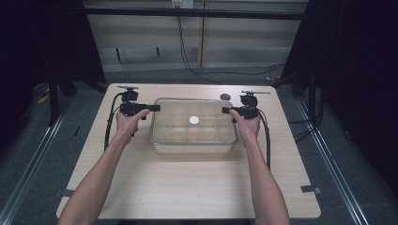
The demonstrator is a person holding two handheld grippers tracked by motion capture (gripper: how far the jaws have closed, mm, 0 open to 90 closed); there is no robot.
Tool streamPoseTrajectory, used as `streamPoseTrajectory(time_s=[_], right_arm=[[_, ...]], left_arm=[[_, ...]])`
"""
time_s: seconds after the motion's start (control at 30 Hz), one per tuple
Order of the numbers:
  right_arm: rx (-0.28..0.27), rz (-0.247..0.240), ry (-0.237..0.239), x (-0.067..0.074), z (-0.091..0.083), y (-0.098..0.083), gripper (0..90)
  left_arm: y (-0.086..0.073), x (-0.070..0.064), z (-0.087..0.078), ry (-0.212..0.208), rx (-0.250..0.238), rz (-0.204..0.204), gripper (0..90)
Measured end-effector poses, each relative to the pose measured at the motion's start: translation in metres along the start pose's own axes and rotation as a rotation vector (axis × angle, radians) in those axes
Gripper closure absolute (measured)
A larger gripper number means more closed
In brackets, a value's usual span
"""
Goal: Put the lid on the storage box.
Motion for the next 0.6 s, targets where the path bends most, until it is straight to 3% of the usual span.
streamPoseTrajectory(time_s=[0.07,0.13,0.2,0.27,0.37,0.4,0.43,0.53,0.6], right_arm=[[-0.002,-0.009,0.0,0.001,0.0,0.0,39.4],[-0.01,-0.026,0.006,0.001,-0.001,-0.001,37.7],[-0.004,-0.036,0.018,0.0,-0.002,-0.002,36.8],[-0.012,-0.029,0.02,-0.002,-0.003,-0.003,36.4],[-0.006,-0.04,0.024,-0.003,-0.006,-0.005,36.0],[-0.012,-0.059,0.015,-0.002,-0.01,-0.007,36.7],[-0.012,-0.059,0.015,-0.002,-0.01,-0.007,36.7],[-0.022,-0.089,-0.006,-0.001,-0.015,-0.009,44.3],[-0.019,-0.097,-0.023,-0.002,-0.02,-0.01,52.0]], left_arm=[[-0.001,0.0,0.0,-0.002,-0.004,-0.001,60.0],[-0.006,-0.001,0.0,0.03,0.022,0.05,56.9],[-0.01,-0.001,-0.002,0.008,0.01,0.039,50.3],[-0.012,-0.002,-0.003,0.012,0.001,0.037,47.6],[-0.014,-0.004,-0.005,0.017,0.009,0.037,47.6],[-0.016,-0.007,-0.008,0.026,0.016,0.067,51.5],[-0.016,-0.007,-0.008,0.026,0.016,0.067,52.6],[-0.019,-0.012,-0.011,0.012,0.021,0.077,55.2],[-0.023,-0.015,-0.009,0.044,0.044,0.092,58.2]])
Point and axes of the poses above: each handheld gripper's, and its own axes: z roughly forward along the jaws, y roughly out of its top, x roughly to its left, the point moved 1 cm from there along z, roughly forward along the jaws, and after that the axes turned 10 degrees about -y, right-handed, at the moved point
